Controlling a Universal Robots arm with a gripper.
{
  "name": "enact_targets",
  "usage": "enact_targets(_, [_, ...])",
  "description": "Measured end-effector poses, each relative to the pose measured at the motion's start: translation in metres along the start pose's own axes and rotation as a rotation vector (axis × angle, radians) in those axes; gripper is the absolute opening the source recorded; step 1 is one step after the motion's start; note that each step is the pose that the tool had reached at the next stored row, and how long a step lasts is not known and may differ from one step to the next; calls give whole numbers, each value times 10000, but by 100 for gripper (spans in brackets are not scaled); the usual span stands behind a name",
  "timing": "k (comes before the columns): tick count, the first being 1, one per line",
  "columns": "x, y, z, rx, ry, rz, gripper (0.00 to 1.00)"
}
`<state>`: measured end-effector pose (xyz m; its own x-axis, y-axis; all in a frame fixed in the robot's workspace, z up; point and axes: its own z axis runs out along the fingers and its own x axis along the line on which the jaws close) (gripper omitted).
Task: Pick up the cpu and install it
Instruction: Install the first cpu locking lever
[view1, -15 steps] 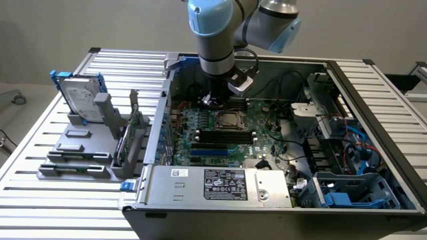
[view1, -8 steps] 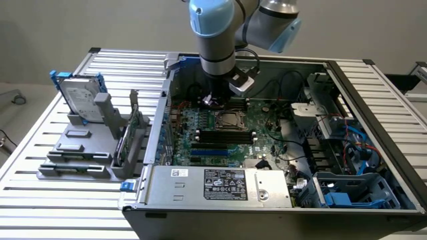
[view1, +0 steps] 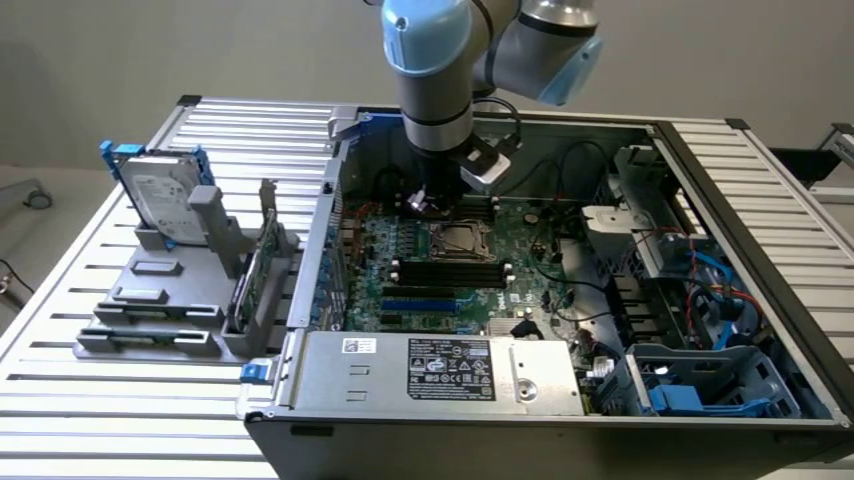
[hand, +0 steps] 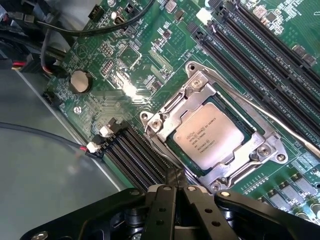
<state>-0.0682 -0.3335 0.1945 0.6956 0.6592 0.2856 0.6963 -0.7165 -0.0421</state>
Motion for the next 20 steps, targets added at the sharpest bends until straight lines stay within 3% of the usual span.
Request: enact_targets(20, [36, 38, 16, 2, -16, -8, 11])
